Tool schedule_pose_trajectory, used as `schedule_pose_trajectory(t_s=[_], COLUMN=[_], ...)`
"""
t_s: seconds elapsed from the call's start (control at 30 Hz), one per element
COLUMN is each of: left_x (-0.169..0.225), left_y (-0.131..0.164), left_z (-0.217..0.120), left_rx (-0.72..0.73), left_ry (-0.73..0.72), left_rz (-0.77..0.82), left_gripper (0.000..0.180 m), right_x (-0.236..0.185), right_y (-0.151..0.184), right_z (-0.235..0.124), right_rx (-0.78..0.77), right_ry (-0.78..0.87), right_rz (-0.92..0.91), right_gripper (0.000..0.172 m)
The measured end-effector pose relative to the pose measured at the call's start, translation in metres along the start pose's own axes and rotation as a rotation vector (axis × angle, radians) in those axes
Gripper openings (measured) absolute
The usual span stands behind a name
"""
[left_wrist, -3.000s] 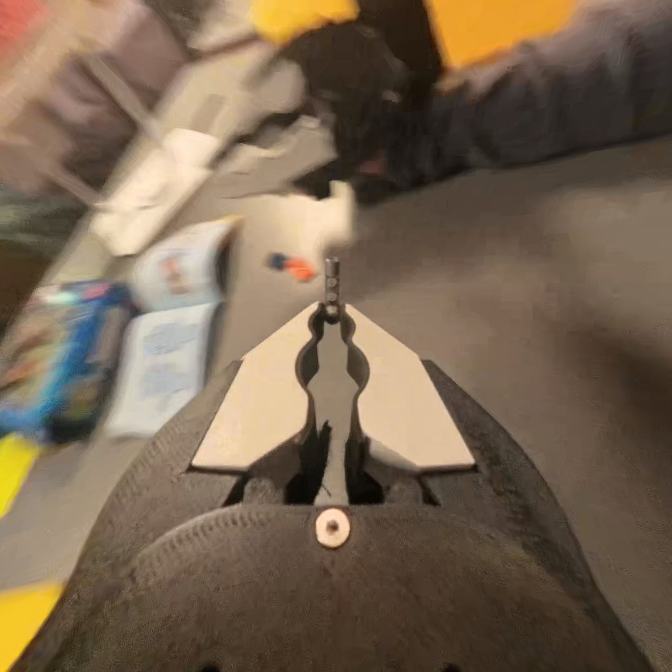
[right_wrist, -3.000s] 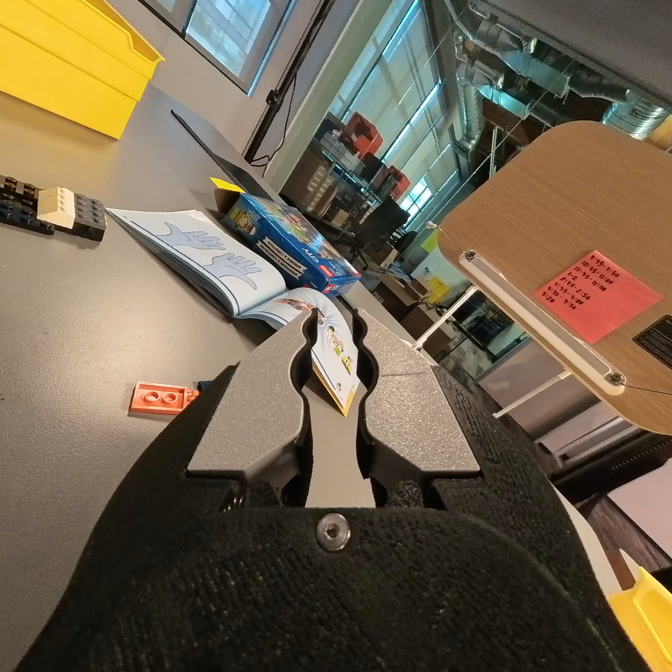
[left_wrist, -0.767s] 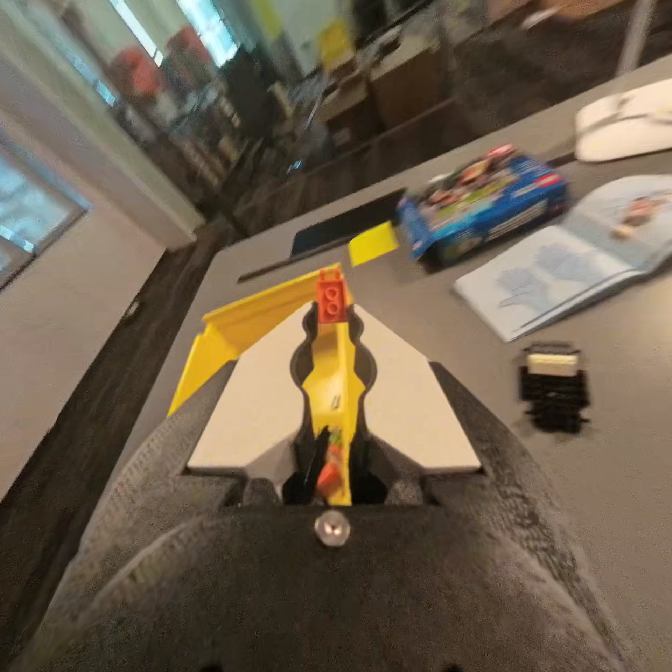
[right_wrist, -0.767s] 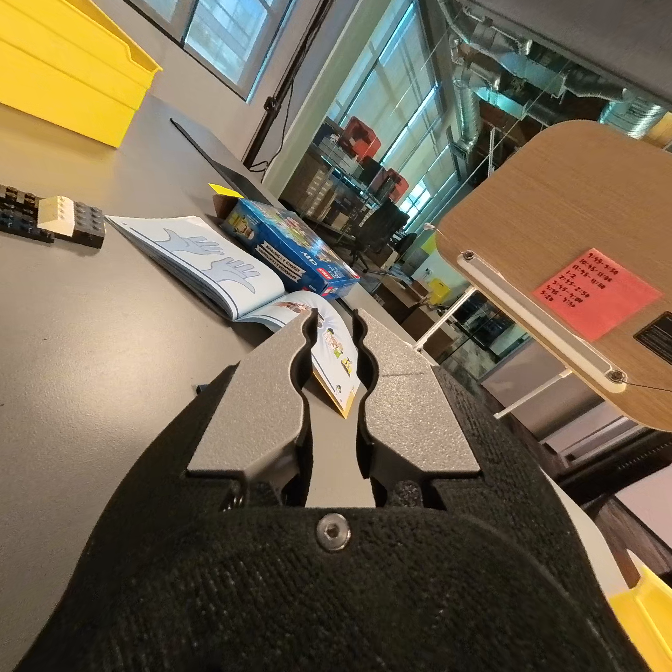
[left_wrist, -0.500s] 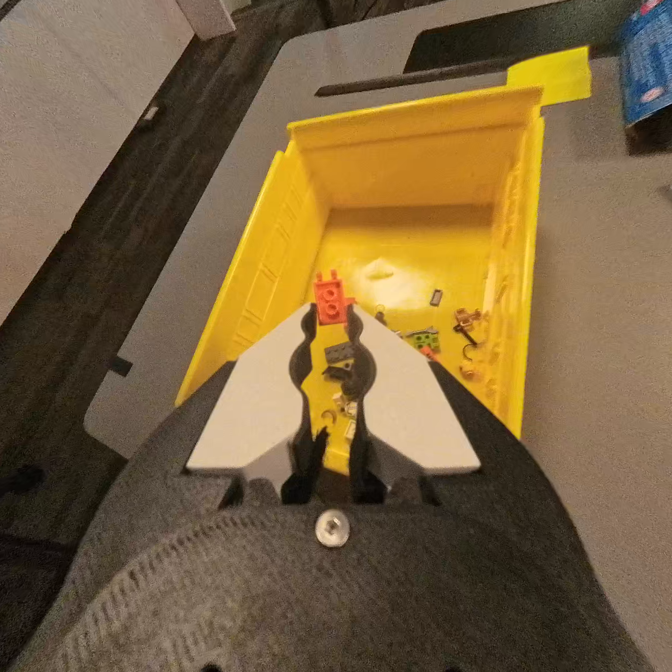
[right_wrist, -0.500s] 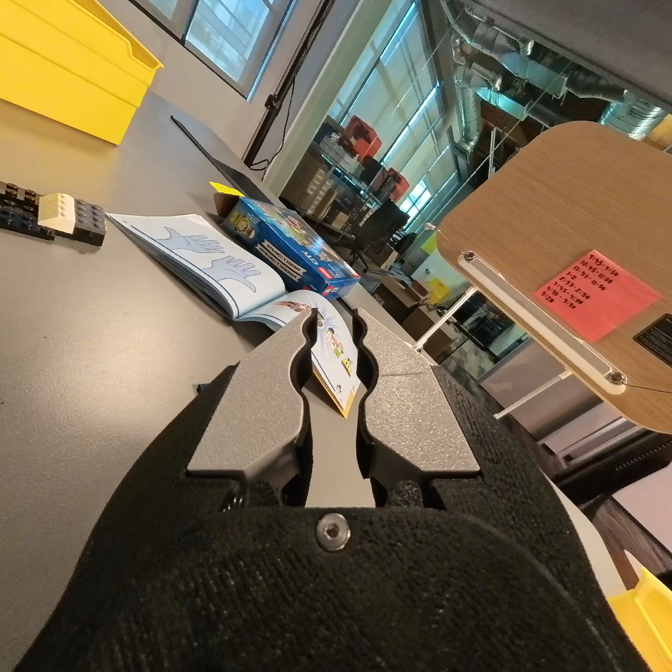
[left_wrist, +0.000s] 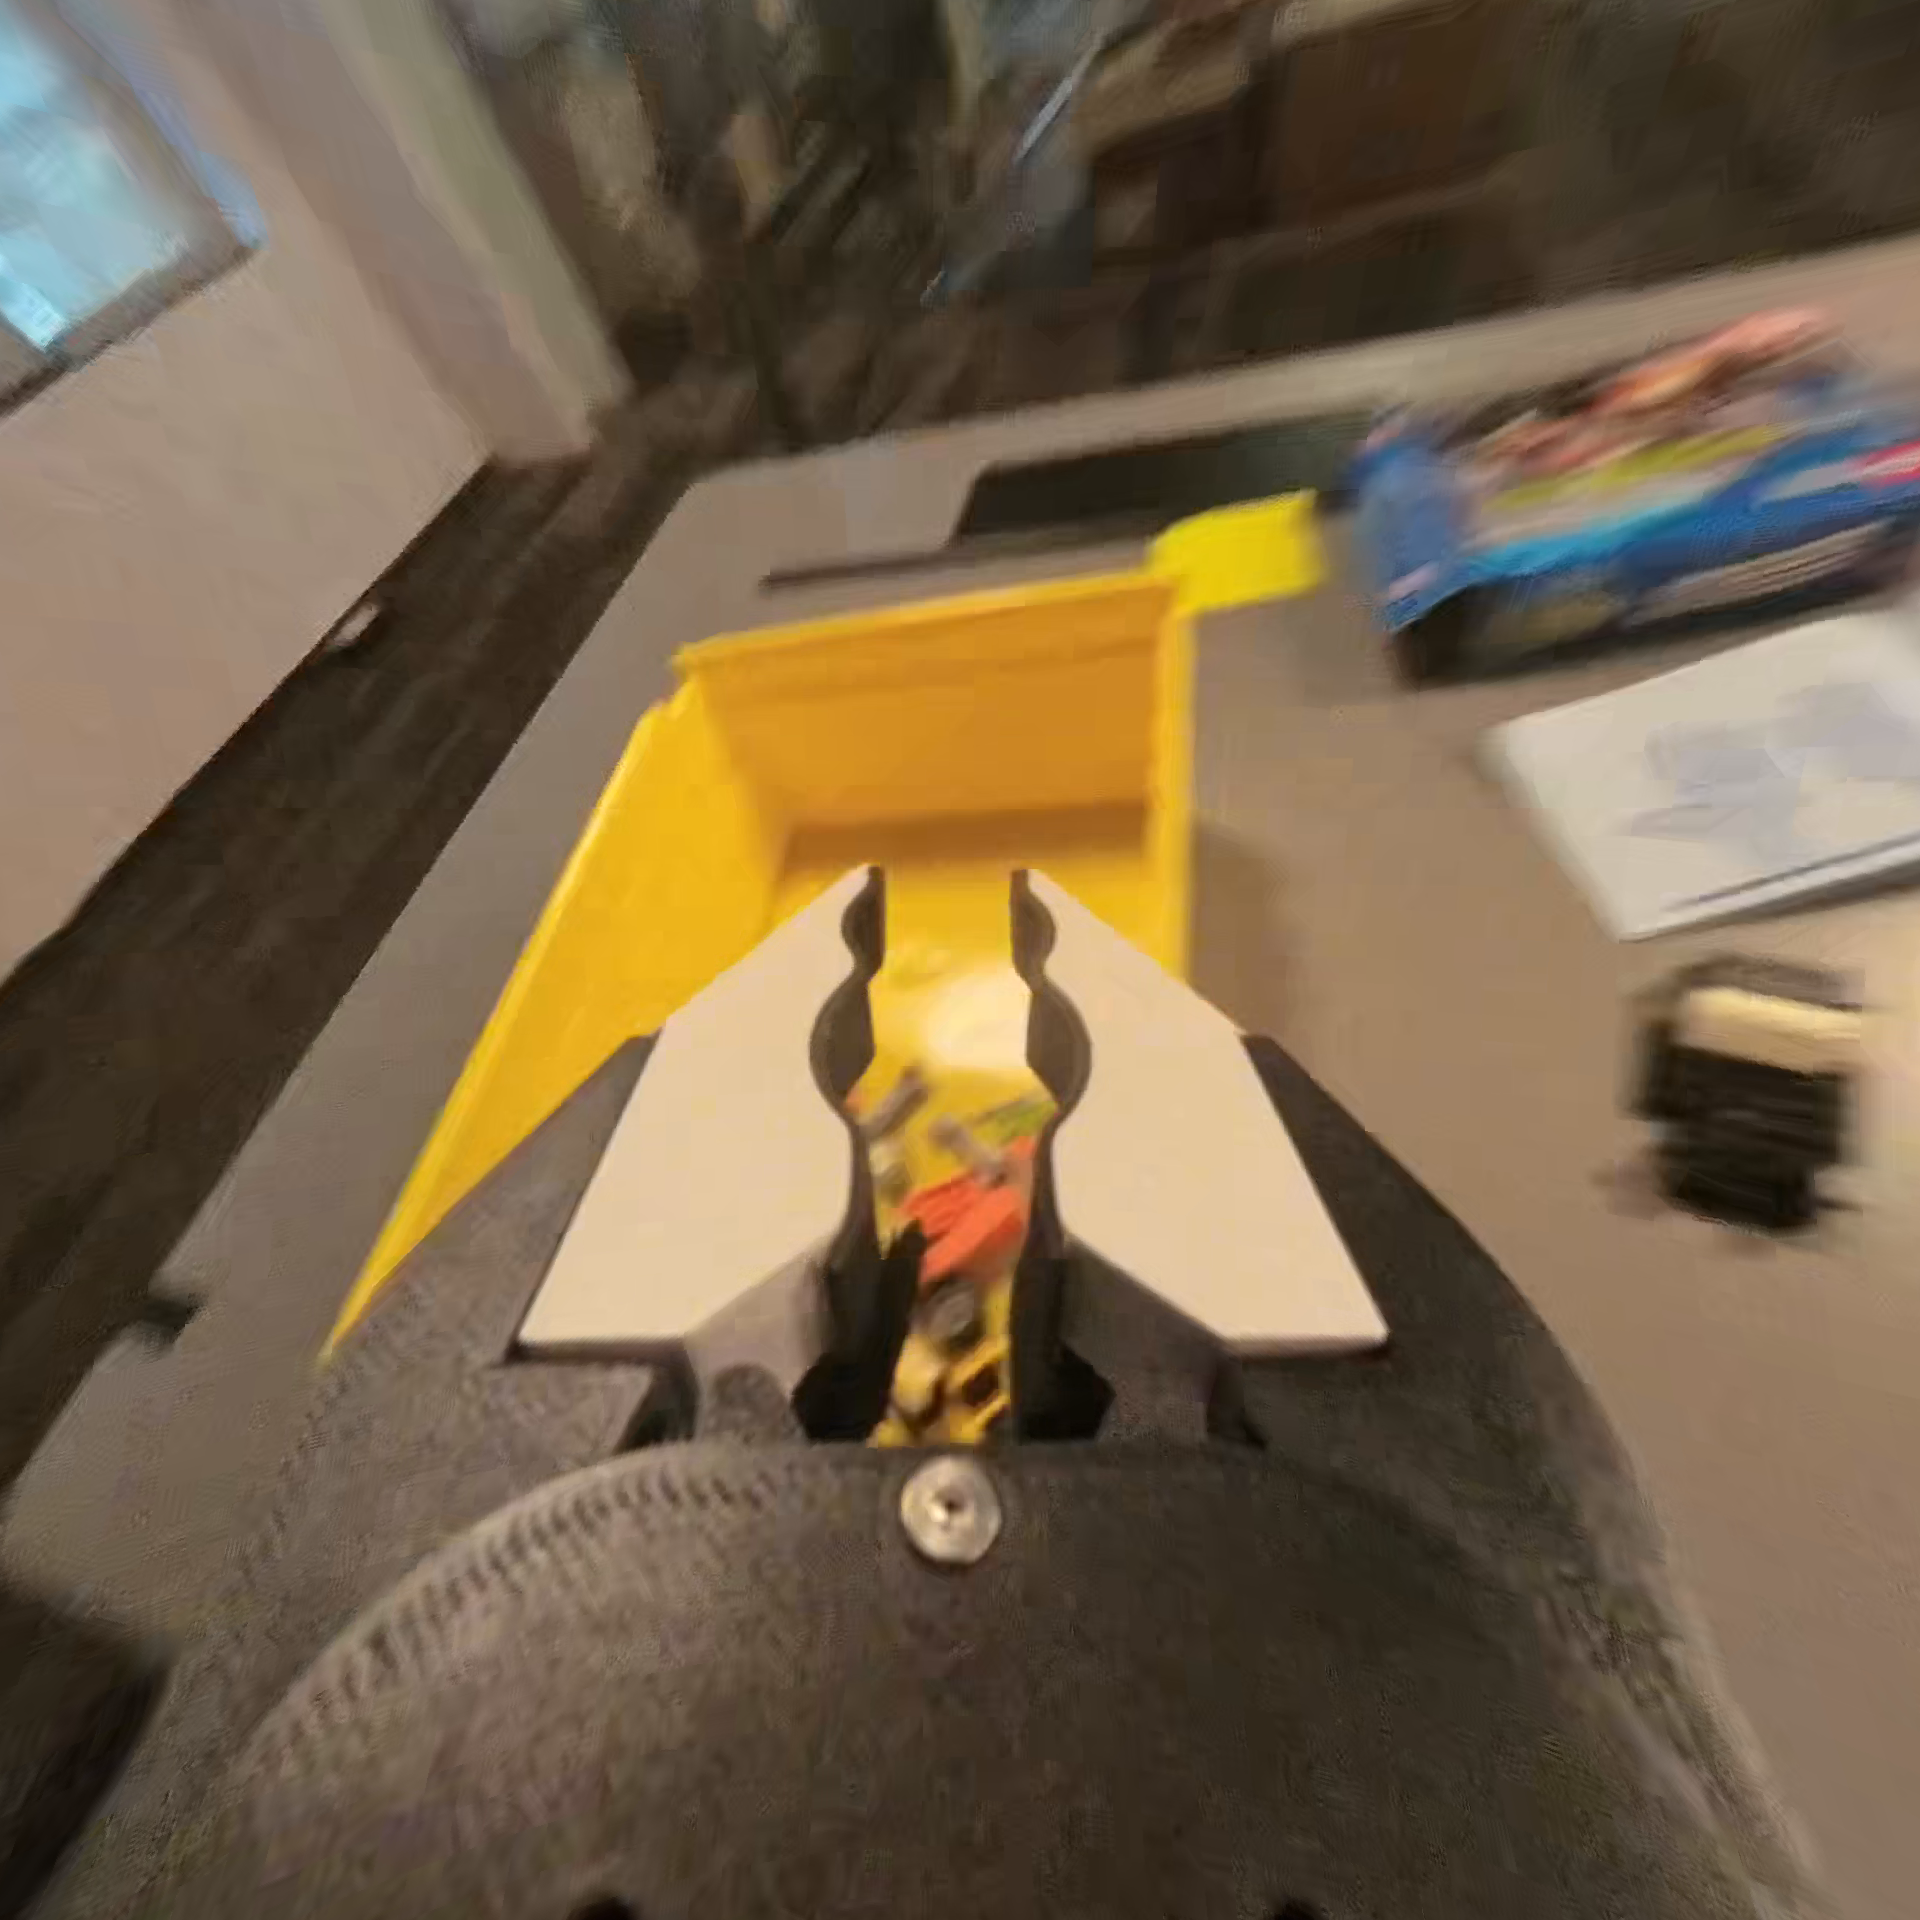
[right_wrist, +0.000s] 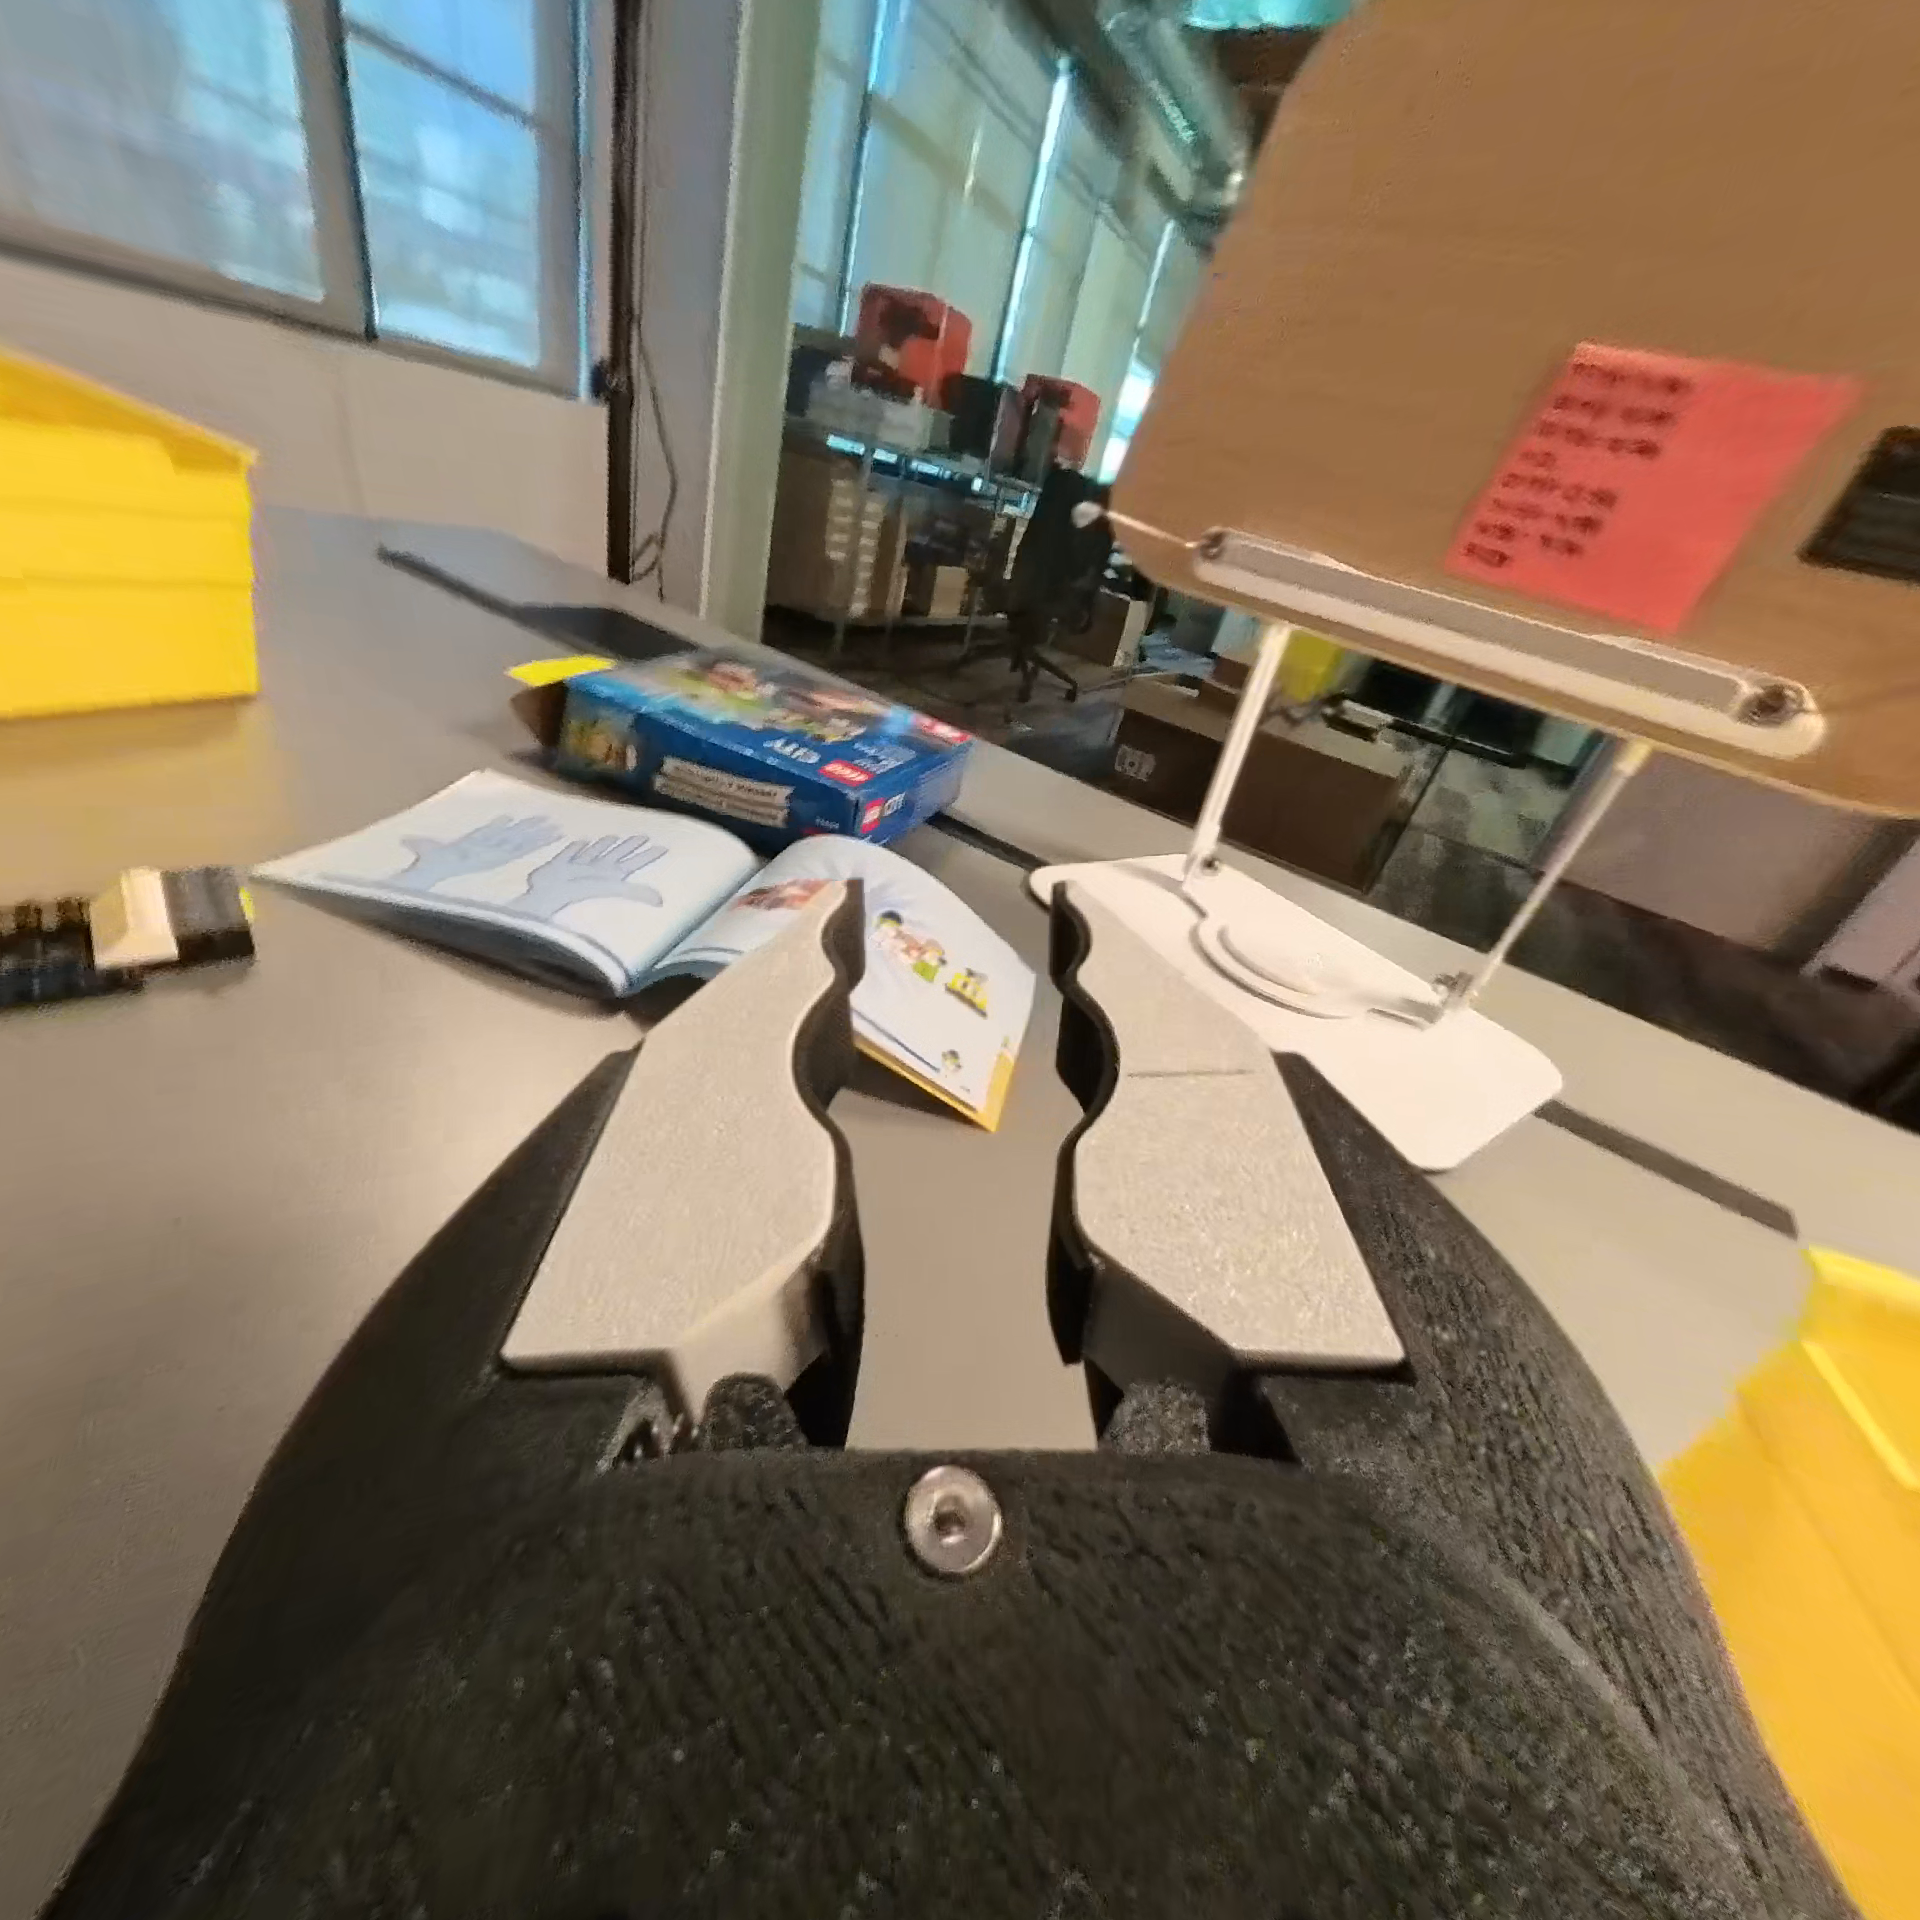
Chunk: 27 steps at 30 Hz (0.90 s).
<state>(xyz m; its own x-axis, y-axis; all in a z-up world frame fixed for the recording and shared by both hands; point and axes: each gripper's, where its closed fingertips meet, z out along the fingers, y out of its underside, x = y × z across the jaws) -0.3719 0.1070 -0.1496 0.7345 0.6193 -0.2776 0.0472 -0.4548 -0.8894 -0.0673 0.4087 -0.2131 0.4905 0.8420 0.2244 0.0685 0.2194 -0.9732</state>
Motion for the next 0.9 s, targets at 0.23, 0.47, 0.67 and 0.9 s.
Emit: schedule_pose_trajectory(t_s=[0.23,0.47,0.67,0.9], left_x=[0.247,0.391,0.408,0.402], left_y=[-0.020,0.036,0.042,0.048], left_z=[-0.024,-0.002,0.025,0.033], left_rx=[0.088,-0.091,-0.093,-0.139], left_ry=[0.831,1.018,0.872,0.793], left_rz=[0.051,0.215,0.386,0.435], left_gripper=[0.033,0.050,0.032,0.015], right_x=[0.017,0.005,0.002,0.004], right_y=[-0.004,-0.004,-0.004,-0.006], right_z=[-0.004,0.000,0.001,0.000], right_rx=[0.050,0.037,0.038,0.054], right_ry=[0.046,0.031,0.025,0.035], right_rz=[0.097,-0.020,-0.050,-0.049], right_gripper=[0.034,0.030,0.030,0.032])
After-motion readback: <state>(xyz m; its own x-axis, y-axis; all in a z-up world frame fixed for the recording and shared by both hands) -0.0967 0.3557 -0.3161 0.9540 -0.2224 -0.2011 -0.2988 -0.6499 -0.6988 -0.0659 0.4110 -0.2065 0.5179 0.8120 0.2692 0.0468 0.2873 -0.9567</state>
